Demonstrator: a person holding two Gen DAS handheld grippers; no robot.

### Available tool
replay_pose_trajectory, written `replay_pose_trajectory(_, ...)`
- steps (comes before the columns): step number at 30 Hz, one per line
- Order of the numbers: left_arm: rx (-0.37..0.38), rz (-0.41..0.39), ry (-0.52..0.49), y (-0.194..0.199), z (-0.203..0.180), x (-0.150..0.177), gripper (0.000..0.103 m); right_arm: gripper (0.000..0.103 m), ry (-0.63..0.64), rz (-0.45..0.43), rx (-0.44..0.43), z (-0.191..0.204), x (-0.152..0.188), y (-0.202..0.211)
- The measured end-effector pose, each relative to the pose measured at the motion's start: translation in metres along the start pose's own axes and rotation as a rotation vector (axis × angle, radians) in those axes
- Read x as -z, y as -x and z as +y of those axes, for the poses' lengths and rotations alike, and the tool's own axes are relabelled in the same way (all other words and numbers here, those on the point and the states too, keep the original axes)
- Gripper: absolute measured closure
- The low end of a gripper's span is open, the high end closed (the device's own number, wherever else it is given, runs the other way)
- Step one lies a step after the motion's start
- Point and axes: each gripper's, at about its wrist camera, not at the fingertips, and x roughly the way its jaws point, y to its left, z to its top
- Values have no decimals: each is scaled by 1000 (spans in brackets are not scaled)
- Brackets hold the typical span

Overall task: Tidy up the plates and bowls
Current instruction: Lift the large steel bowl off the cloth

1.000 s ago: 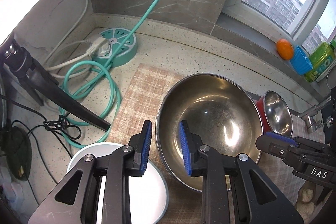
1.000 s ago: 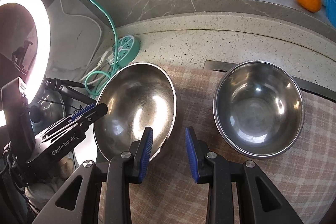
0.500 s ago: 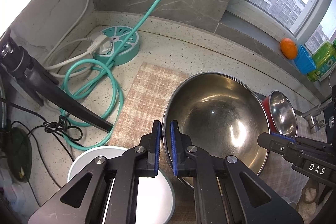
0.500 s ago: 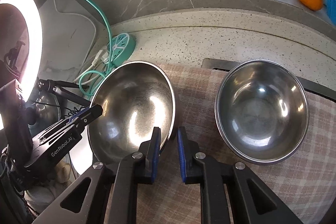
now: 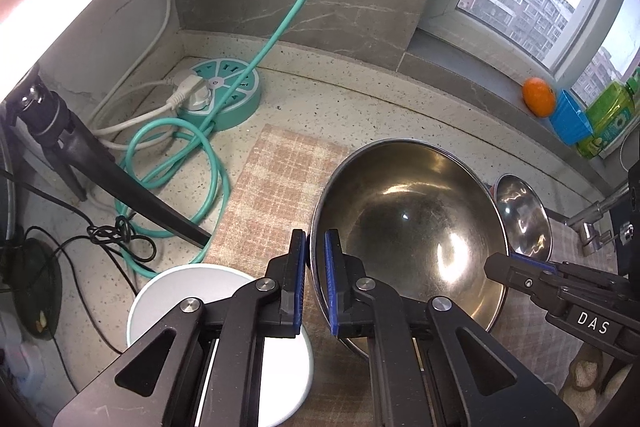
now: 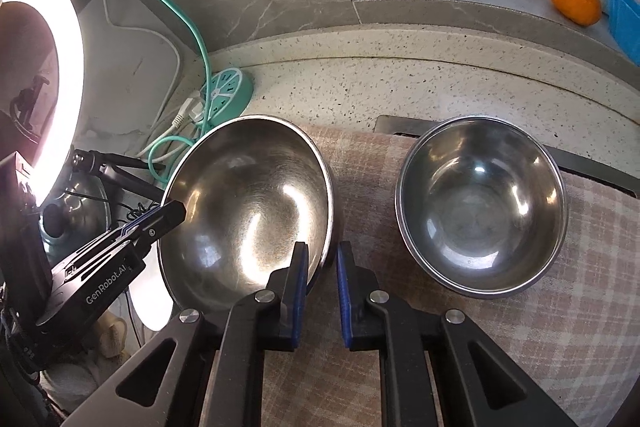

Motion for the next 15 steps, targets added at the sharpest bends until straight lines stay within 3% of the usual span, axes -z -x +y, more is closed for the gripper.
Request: replay_pose_trajectory(15, 29, -47, -20, 36, -26, 13, 96, 90, -5, -49, -5, -6, 19, 46)
